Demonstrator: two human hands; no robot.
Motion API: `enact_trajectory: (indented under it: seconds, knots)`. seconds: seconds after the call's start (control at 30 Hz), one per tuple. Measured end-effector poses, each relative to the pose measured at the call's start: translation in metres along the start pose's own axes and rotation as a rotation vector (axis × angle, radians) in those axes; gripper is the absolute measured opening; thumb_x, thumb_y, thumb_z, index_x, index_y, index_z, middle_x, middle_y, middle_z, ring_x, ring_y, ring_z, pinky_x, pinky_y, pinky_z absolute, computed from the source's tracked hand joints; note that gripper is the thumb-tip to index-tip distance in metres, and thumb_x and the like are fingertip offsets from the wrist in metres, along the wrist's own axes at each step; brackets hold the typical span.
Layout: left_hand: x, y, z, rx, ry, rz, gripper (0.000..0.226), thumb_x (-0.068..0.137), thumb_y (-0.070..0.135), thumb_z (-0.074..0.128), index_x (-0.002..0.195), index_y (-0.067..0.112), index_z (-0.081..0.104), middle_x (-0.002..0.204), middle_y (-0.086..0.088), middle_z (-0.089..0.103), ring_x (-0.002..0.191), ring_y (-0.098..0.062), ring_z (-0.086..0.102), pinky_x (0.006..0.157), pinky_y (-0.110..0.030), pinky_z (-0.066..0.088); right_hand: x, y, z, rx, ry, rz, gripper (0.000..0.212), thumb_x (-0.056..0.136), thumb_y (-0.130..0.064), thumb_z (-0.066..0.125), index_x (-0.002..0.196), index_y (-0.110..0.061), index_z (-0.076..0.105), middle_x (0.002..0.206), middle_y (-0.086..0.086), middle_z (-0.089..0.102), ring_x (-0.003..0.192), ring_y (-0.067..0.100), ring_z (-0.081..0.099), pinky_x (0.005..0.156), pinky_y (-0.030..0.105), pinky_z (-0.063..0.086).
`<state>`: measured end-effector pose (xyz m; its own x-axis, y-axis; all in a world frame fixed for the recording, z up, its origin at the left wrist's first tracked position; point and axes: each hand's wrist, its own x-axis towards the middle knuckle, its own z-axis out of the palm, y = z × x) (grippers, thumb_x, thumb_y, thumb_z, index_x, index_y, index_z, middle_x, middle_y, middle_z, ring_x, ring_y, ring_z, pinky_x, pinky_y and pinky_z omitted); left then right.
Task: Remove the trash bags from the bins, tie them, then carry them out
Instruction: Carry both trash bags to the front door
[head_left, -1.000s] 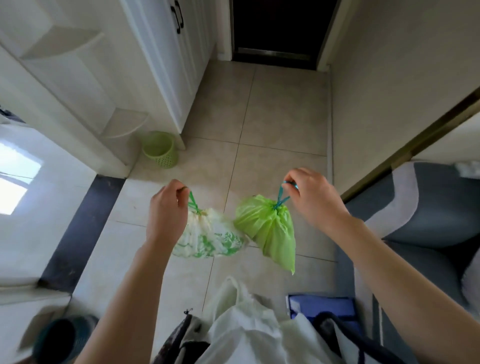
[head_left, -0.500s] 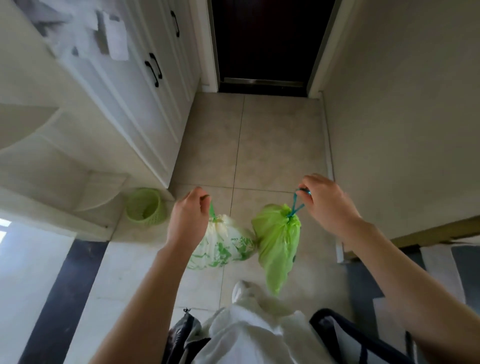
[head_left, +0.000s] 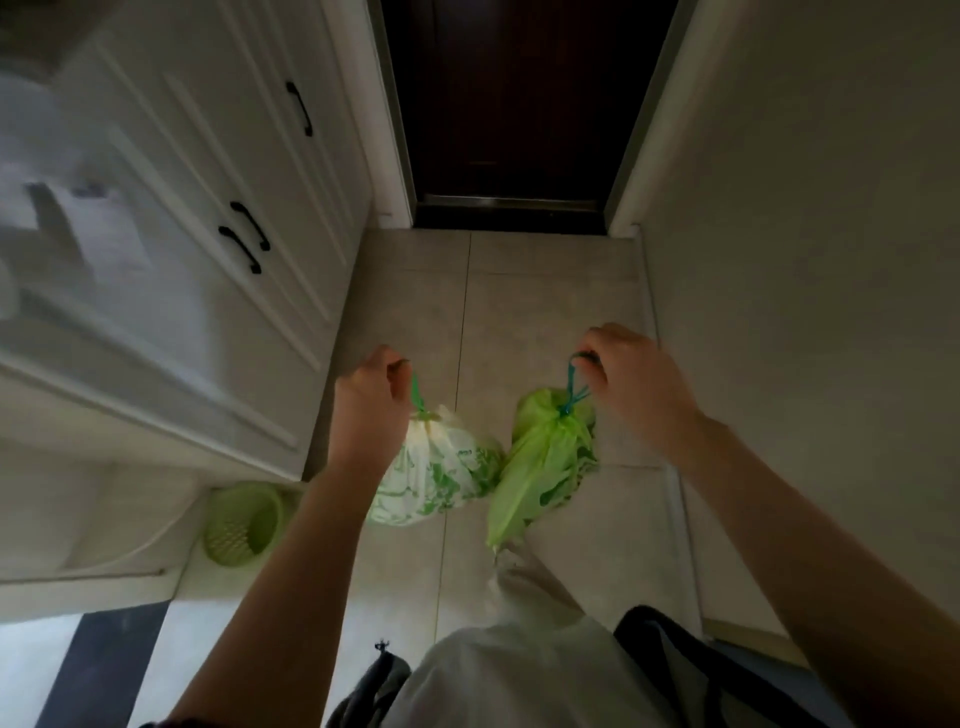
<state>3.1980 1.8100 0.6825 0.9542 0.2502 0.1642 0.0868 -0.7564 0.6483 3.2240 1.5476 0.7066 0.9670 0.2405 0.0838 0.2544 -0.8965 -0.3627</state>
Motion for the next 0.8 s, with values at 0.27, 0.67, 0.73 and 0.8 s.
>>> enact_trajectory:
  seconds: [0.27, 0.67, 0.73, 0.8]
  knots:
    - [0.155, 0.025, 0.046, -0.031, 0.002, -0.015, 0.012, 0.091, 0.007, 0.056, 0.083, 0.002, 0.064, 0.071, -0.012, 0.066, 0.061, -0.021, 0.057, 0.059, -0.025, 0.039, 0.160, 0.050, -0.004, 0.040, -0.023, -0.012, 0.016, 0.093, -0.019, 0.054, 0.094, -0.006, 0.064, 0.095, 0.011, 0.062, 0.080, 0.027, 0.062, 0.065, 0.040, 0.053]
    - [0.390, 0.027, 0.113, -0.037, -0.105, -0.002, 0.014, 0.093, 0.013, 0.056, 0.085, 0.004, 0.064, 0.074, -0.014, 0.068, 0.065, -0.021, 0.059, 0.065, -0.034, 0.050, 0.394, 0.101, 0.003, 0.034, 0.021, 0.050, 0.015, 0.092, -0.015, 0.056, 0.095, -0.003, 0.065, 0.096, 0.016, 0.064, 0.083, 0.031, 0.061, 0.067, 0.037, 0.049]
    - [0.426, 0.033, 0.124, -0.031, -0.138, 0.029, 0.015, 0.093, 0.014, 0.055, 0.085, 0.005, 0.063, 0.076, -0.013, 0.068, 0.067, -0.022, 0.060, 0.065, -0.035, 0.050, 0.434, 0.107, 0.002, 0.012, 0.016, 0.065, 0.015, 0.092, -0.015, 0.055, 0.095, -0.003, 0.065, 0.096, 0.016, 0.064, 0.083, 0.032, 0.062, 0.066, 0.037, 0.048]
    - [0.461, 0.039, 0.137, -0.039, -0.171, 0.066, 0.014, 0.094, 0.014, 0.055, 0.086, 0.005, 0.063, 0.076, -0.013, 0.068, 0.067, -0.022, 0.062, 0.066, -0.034, 0.051, 0.472, 0.114, 0.000, -0.015, 0.006, 0.078, 0.016, 0.093, -0.016, 0.054, 0.095, -0.004, 0.065, 0.096, 0.016, 0.063, 0.082, 0.033, 0.062, 0.065, 0.038, 0.050]
